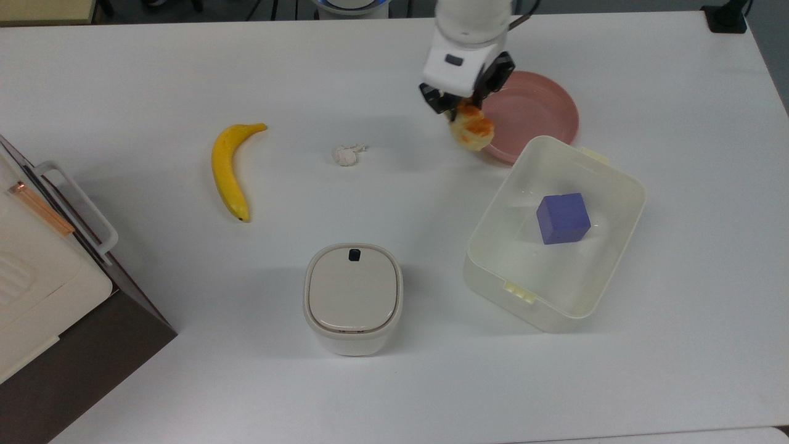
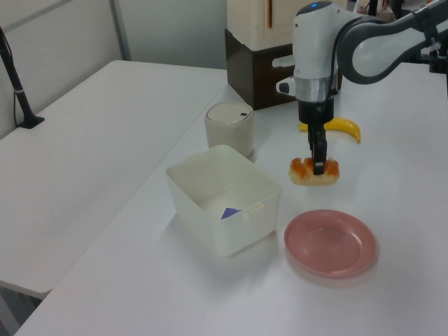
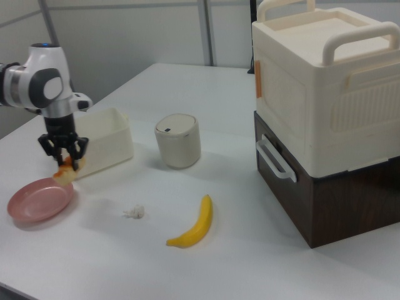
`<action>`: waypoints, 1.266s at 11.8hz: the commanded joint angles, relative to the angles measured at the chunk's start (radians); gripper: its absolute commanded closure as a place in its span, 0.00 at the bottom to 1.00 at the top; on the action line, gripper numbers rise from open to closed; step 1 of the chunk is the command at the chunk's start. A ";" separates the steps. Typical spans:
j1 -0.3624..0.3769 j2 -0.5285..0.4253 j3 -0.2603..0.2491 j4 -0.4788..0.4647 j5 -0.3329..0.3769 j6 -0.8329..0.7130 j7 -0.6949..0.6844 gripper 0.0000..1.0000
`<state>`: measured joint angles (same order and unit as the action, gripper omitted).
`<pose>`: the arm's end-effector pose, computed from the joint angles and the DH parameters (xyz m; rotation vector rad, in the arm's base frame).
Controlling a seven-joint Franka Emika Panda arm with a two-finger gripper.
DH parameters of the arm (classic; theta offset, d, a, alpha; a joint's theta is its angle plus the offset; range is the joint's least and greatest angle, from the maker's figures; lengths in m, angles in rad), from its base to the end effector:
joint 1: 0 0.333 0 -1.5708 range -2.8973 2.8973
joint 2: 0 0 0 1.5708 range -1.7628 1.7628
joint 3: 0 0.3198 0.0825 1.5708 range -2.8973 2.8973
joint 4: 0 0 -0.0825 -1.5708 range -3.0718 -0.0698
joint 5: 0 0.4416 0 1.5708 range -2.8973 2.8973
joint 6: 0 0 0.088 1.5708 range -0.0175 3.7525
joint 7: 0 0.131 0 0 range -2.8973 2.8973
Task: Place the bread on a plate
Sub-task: 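Carry the held bread over to the pink plate and lower it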
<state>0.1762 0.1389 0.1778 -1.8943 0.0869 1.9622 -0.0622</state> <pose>0.5952 0.2257 0.3801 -2.9918 -0.5745 0.1273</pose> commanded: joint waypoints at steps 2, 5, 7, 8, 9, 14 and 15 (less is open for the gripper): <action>0.005 0.004 0.120 -0.002 0.019 -0.045 0.077 0.58; 0.026 0.025 0.146 -0.019 0.019 -0.045 0.091 0.58; 0.045 0.048 0.146 -0.026 0.019 -0.042 0.091 0.58; 0.045 0.048 0.146 -0.029 0.019 -0.045 0.090 0.58; 0.046 0.047 0.146 -0.032 0.019 -0.045 0.090 0.58; 0.045 0.042 0.146 -0.029 0.017 -0.052 0.091 0.00; 0.045 0.041 0.146 -0.029 0.017 -0.052 0.091 0.00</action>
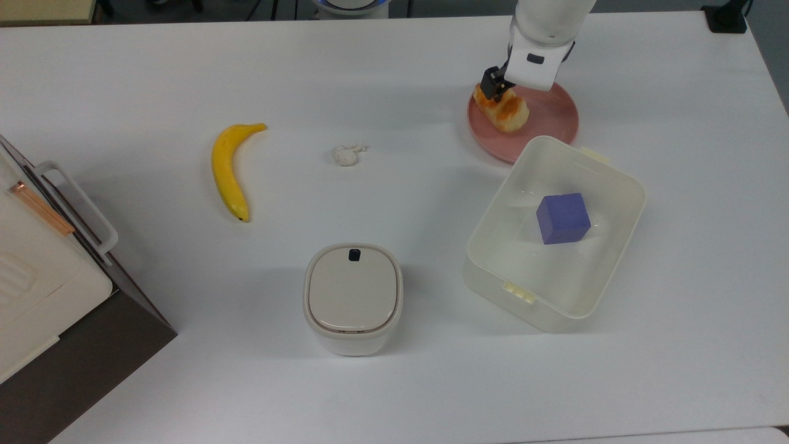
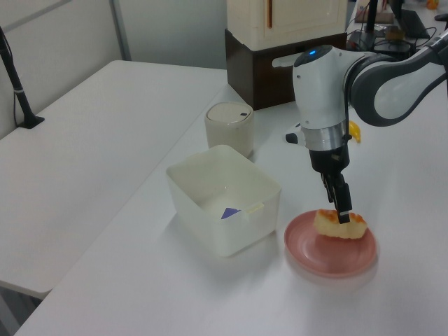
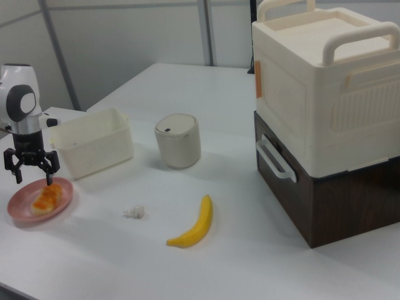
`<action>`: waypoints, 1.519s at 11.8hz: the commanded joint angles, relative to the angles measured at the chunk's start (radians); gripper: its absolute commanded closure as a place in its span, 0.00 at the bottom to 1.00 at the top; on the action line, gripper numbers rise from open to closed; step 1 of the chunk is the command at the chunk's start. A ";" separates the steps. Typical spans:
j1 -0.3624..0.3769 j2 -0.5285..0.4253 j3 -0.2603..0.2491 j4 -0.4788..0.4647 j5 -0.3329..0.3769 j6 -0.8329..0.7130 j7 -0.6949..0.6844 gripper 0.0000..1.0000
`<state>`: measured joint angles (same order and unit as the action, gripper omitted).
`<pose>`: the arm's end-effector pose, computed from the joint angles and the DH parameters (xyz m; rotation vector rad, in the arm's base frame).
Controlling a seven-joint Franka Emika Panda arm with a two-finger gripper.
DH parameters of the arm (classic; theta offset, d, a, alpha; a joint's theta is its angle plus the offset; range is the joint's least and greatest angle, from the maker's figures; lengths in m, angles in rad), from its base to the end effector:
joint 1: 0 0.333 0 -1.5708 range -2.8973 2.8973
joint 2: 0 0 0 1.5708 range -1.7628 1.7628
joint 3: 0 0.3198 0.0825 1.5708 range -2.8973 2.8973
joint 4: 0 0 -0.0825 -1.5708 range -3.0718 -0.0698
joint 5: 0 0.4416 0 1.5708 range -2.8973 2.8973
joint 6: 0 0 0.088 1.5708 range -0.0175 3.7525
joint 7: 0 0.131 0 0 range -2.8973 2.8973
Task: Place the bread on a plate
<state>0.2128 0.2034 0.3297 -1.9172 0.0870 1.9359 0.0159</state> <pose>0.5355 0.3275 0.3317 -2.9450 -0.7328 0.3165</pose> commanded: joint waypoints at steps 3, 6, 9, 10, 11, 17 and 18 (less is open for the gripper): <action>-0.009 -0.051 -0.009 0.013 0.004 -0.054 0.053 0.00; -0.104 -0.084 -0.029 0.108 -0.025 -0.135 0.056 0.00; -0.159 -0.084 -0.107 0.197 -0.061 -0.164 0.056 0.00; -0.165 -0.084 -0.136 0.210 -0.081 -0.164 0.058 0.00; -0.165 -0.085 -0.171 0.217 -0.095 -0.167 0.081 0.00; -0.167 -0.099 -0.331 0.342 -0.144 -0.219 0.111 0.00; -0.167 -0.099 -0.348 0.358 -0.142 -0.224 0.111 0.00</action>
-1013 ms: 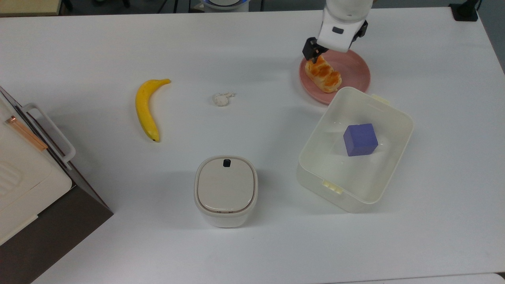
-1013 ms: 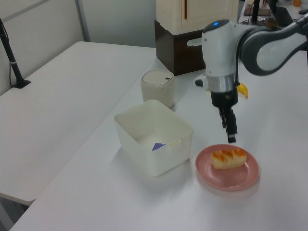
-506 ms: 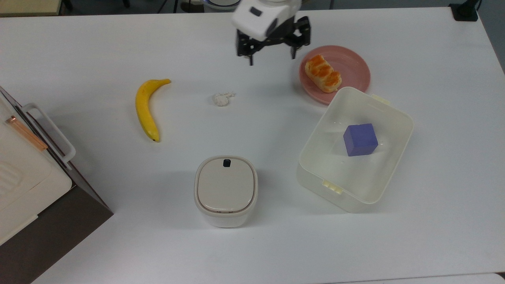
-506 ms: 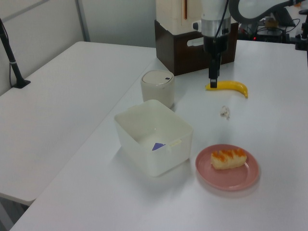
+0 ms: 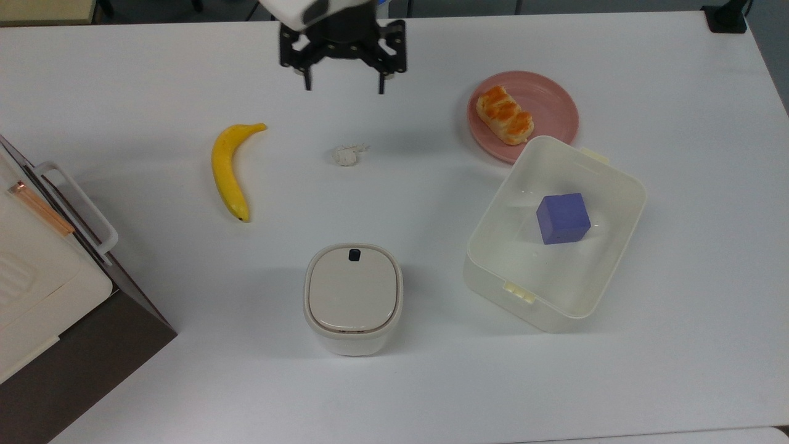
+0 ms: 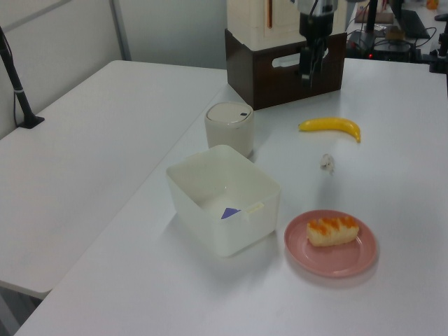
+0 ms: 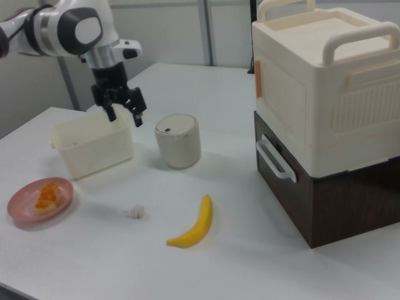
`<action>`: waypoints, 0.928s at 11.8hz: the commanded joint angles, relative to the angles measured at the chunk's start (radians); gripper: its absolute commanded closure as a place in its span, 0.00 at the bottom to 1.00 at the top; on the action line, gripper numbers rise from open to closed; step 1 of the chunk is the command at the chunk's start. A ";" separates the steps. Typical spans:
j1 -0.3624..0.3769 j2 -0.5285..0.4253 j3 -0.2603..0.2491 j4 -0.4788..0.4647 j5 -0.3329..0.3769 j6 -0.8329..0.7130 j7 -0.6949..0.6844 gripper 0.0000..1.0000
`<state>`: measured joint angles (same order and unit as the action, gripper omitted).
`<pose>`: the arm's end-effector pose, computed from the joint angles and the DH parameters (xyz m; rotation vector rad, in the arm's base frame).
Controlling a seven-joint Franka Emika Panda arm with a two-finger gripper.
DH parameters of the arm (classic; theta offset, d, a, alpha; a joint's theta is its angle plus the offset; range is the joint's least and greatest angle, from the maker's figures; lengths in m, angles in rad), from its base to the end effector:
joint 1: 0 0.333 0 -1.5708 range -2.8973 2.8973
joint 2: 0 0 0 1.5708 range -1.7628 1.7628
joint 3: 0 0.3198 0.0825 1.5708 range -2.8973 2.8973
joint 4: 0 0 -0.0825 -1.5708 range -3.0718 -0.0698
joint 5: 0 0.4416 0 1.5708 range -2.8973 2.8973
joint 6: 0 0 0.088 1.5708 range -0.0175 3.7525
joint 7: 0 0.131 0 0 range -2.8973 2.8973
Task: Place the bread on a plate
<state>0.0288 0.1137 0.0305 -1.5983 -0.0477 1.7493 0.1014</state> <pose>0.6591 0.0329 0.5334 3.1000 -0.0539 0.0632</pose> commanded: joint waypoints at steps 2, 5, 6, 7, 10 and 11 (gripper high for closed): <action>0.019 -0.009 -0.054 0.057 -0.007 -0.048 0.024 0.00; 0.017 -0.008 -0.052 0.092 0.011 -0.085 0.020 0.00; 0.017 -0.008 -0.054 0.092 0.009 -0.093 0.017 0.00; 0.017 -0.005 -0.054 0.092 0.009 -0.091 0.017 0.00; 0.017 -0.003 -0.055 0.092 0.011 -0.091 0.021 0.00; 0.017 -0.003 -0.055 0.092 0.011 -0.093 0.021 0.00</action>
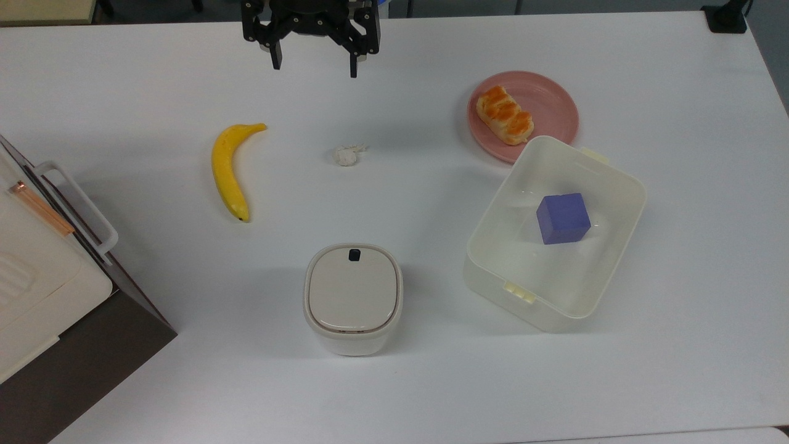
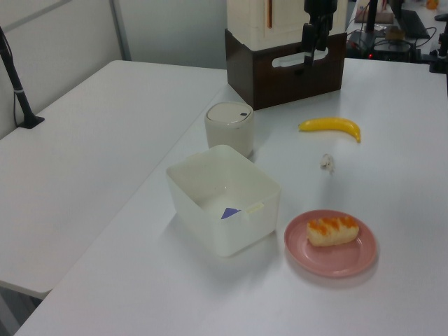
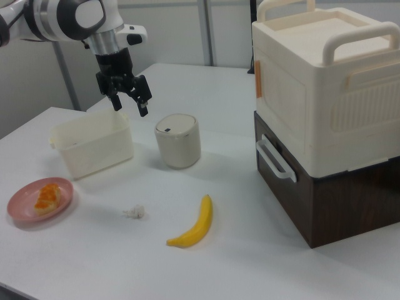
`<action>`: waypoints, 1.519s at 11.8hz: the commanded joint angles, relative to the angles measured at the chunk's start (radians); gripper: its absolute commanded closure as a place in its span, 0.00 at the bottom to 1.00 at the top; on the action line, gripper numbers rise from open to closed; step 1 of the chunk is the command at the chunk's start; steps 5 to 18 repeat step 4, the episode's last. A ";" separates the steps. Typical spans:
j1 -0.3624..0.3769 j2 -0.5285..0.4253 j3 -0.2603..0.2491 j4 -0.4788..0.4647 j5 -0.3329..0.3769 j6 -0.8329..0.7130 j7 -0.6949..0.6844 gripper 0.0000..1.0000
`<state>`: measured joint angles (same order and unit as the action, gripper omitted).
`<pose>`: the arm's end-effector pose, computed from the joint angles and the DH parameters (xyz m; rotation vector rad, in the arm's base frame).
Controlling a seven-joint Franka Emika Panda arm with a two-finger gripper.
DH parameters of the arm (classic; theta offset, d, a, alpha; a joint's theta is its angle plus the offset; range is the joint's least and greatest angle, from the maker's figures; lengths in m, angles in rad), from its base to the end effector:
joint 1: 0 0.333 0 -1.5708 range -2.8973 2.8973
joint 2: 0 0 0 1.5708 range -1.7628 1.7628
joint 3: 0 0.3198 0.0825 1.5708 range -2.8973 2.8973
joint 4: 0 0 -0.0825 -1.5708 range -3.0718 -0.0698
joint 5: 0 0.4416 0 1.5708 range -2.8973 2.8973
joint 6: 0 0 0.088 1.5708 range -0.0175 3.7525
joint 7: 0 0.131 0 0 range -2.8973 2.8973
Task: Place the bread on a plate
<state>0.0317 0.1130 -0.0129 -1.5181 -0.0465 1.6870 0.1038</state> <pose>0.6590 0.0072 0.5715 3.0935 -0.1250 0.0909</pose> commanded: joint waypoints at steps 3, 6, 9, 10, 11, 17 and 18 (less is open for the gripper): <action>0.014 -0.003 -0.009 0.012 0.013 -0.027 -0.007 0.00; 0.014 0.001 -0.009 0.012 0.022 -0.027 -0.024 0.00; 0.014 0.001 -0.009 0.012 0.022 -0.027 -0.024 0.00; 0.014 0.001 -0.009 0.012 0.022 -0.027 -0.024 0.00; 0.014 0.001 -0.009 0.012 0.022 -0.027 -0.024 0.00; 0.014 0.001 -0.009 0.012 0.022 -0.027 -0.024 0.00; 0.014 0.001 -0.009 0.012 0.022 -0.027 -0.024 0.00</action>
